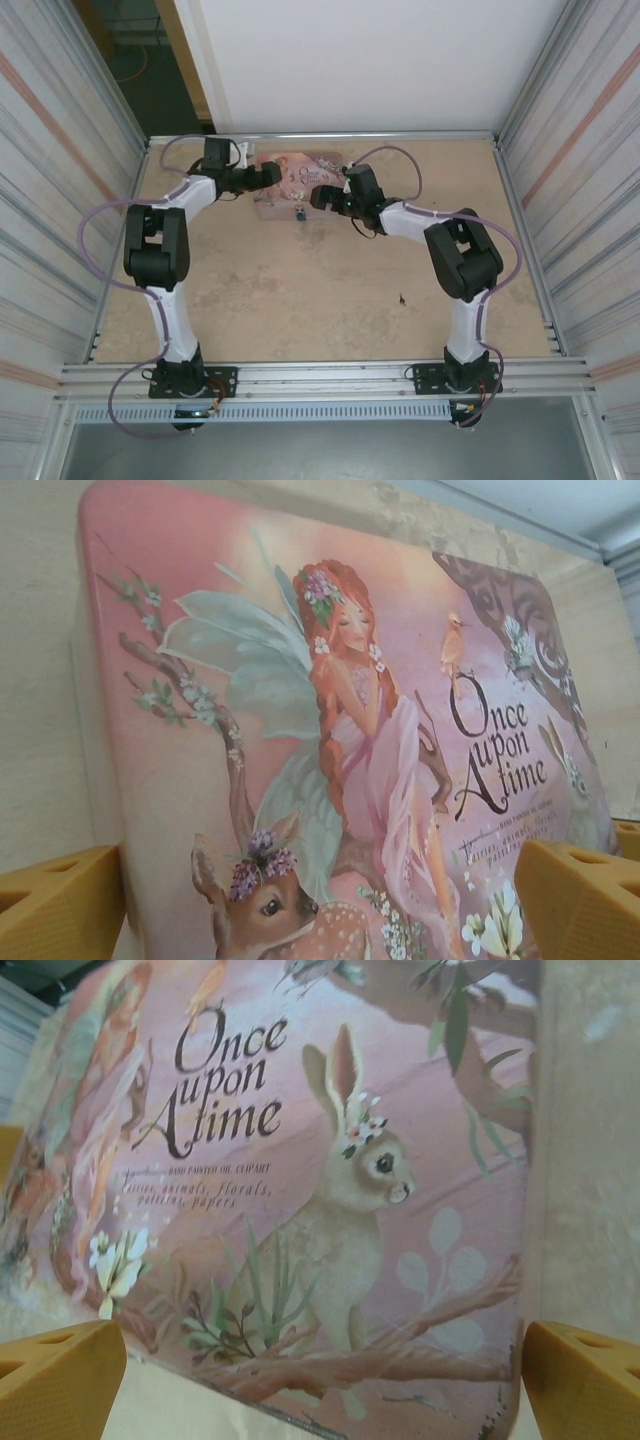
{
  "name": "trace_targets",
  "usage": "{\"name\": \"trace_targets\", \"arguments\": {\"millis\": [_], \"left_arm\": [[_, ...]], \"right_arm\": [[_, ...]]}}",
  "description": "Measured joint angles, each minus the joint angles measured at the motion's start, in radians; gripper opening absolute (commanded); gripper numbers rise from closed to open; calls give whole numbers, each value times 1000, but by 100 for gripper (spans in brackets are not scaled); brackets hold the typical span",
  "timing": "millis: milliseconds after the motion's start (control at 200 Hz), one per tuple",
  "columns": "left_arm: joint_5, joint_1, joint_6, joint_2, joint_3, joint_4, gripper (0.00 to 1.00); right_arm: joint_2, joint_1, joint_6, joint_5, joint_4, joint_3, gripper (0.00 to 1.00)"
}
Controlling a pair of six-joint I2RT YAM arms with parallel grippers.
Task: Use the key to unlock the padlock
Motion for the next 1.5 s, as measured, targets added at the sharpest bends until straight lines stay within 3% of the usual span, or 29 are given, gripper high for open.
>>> {"name": "trace_targets", "arguments": {"millis": [436,741,977,1242,1503], "left_arm": [[-36,-136,12,-35,-67,42,99],[-40,-157,4,-55,-72,-2,99],[-82,-117,5,-187,-120,-50,99],[-123,-113,6,-512,-373,-17,99],[-148,-156,-47,-773,-684,-6,99]], "right_arm": [[-311,75,28,84,-73,-330,99],[-425,85,31,185,-183,-353,99],[-550,70,19,269,-417,-350,100],[-708,-33,-55,226,-777,-348,84],[-715,-93,-153,139,-1023,-352,64]]}}
